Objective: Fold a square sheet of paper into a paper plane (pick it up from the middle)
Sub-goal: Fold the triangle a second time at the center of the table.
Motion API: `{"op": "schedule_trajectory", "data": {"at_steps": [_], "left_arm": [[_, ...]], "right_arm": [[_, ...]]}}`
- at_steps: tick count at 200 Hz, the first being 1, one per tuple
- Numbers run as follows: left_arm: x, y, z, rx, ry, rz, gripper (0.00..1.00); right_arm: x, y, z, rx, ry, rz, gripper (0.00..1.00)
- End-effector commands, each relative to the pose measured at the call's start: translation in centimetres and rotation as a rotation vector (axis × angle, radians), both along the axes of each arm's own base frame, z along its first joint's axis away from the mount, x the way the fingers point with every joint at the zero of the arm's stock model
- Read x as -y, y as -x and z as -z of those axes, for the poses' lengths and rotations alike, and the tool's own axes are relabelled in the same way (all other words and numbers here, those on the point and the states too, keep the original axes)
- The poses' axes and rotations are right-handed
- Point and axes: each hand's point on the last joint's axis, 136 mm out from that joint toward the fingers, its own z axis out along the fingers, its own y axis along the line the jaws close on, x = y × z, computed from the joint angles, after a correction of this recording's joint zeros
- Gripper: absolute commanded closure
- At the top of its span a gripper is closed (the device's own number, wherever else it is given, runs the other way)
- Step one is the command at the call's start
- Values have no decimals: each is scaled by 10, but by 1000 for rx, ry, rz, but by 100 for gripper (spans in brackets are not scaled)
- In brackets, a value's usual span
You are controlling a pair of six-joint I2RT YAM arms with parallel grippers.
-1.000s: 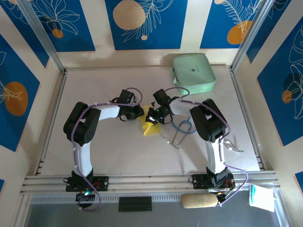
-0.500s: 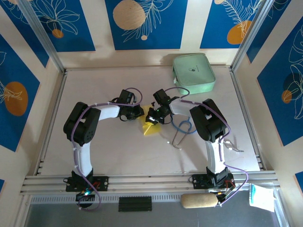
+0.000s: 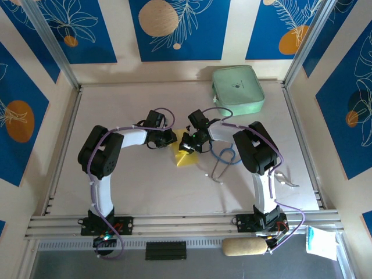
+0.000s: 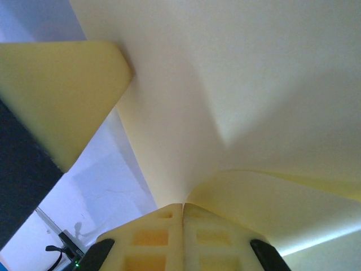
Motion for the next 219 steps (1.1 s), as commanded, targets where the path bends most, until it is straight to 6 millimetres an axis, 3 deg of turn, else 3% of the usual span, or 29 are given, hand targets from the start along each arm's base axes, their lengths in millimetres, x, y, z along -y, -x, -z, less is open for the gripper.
{"op": "schedule_trajectory", "data": {"at_steps": [1, 126, 219], "left_arm": [[-14, 26, 38, -128, -69, -8, 87], [-14, 24, 38, -127, -69, -7, 87], [-12, 22, 34, -122, -65, -6, 87]], "right_arm": [[3, 7, 5, -26, 19, -3, 100], [4, 7, 13, -48, 28, 0, 98], [5, 8, 18, -63, 40, 6, 84]]}}
